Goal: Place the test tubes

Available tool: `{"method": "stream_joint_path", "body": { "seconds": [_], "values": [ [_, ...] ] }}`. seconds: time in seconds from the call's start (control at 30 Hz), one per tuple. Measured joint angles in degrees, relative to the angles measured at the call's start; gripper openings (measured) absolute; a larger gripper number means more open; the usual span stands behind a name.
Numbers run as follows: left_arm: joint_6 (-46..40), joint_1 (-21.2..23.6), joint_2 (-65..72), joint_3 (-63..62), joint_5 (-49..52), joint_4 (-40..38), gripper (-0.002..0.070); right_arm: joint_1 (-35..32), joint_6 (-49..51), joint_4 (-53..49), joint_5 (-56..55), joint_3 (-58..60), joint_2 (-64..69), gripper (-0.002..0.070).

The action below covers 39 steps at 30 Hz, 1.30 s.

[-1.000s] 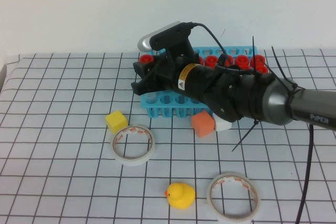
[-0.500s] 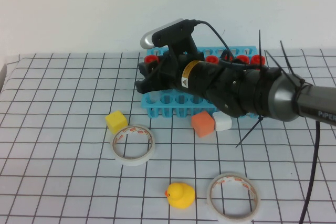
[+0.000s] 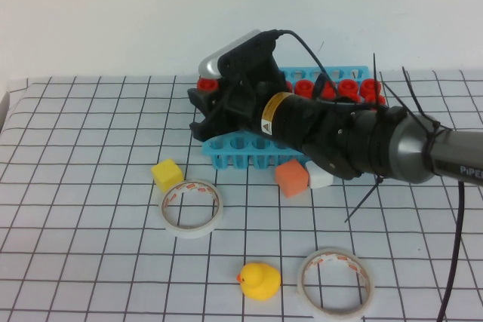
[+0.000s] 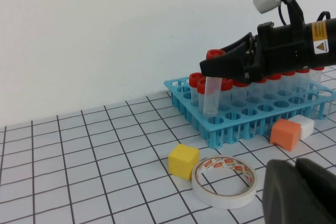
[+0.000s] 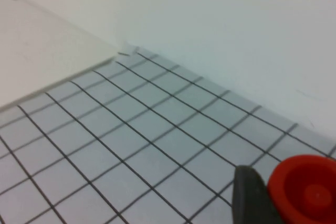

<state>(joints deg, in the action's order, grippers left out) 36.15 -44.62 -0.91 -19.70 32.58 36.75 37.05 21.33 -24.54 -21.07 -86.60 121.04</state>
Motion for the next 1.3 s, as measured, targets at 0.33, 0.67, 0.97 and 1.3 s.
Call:
{"method": "stream_joint_path", "body": {
  "seconds": [0.33, 0.67, 0.97, 1.3],
  "values": [
    [0.0, 0.0, 0.0, 0.0, 0.0, 0.0, -0.0001, 0.0, 2.1, -1.4, -2.5, 3.4, -0.4, 0.0279],
    [0.0, 0.0, 0.0, 0.0, 0.0, 0.0, -0.0001, 0.0, 1.1, -2.6, -5.1, 3.5, -1.3, 0.0279],
    [-0.1, 0.0, 0.0, 0.0, 0.0, 0.0, -0.0001, 0.0, 0.4, -2.2, -4.1, 3.5, -0.2, 0.0279],
    [-0.1, 0.0, 0.0, 0.0, 0.0, 0.0, -0.0001, -0.1, -5.6, 2.4, -3.4, 3.5, -0.2, 0.0279]
  ]
}}
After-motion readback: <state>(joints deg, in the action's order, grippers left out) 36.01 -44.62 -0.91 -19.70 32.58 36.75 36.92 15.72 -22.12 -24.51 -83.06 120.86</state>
